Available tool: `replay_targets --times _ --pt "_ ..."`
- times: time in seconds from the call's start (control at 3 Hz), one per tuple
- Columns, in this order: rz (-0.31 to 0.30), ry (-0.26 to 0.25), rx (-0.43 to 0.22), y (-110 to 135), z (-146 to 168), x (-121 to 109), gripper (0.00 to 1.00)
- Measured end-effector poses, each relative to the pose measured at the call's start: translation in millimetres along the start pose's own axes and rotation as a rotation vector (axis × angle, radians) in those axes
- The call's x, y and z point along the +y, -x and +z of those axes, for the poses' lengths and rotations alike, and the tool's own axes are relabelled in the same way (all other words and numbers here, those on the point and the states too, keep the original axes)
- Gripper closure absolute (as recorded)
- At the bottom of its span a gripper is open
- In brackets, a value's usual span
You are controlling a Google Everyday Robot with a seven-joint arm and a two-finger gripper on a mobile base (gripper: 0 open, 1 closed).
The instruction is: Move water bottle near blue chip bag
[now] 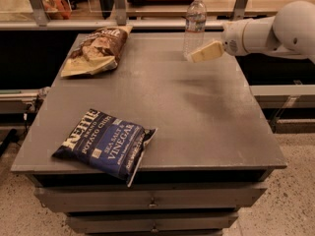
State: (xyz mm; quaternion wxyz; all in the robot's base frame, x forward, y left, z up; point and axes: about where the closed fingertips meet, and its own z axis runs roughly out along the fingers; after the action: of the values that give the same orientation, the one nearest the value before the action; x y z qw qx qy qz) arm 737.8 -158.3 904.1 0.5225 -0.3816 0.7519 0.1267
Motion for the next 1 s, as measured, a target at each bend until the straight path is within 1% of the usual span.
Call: replay_targets --times 0.33,0.67,1.0 --pt "0.026 -0.032 -0.098 8 24 -18 0.00" --pt "0.043 -0.045 -0.175 21 40 -29 0.00" --pt "0.058 -0.043 -0.213 32 53 -35 0.00"
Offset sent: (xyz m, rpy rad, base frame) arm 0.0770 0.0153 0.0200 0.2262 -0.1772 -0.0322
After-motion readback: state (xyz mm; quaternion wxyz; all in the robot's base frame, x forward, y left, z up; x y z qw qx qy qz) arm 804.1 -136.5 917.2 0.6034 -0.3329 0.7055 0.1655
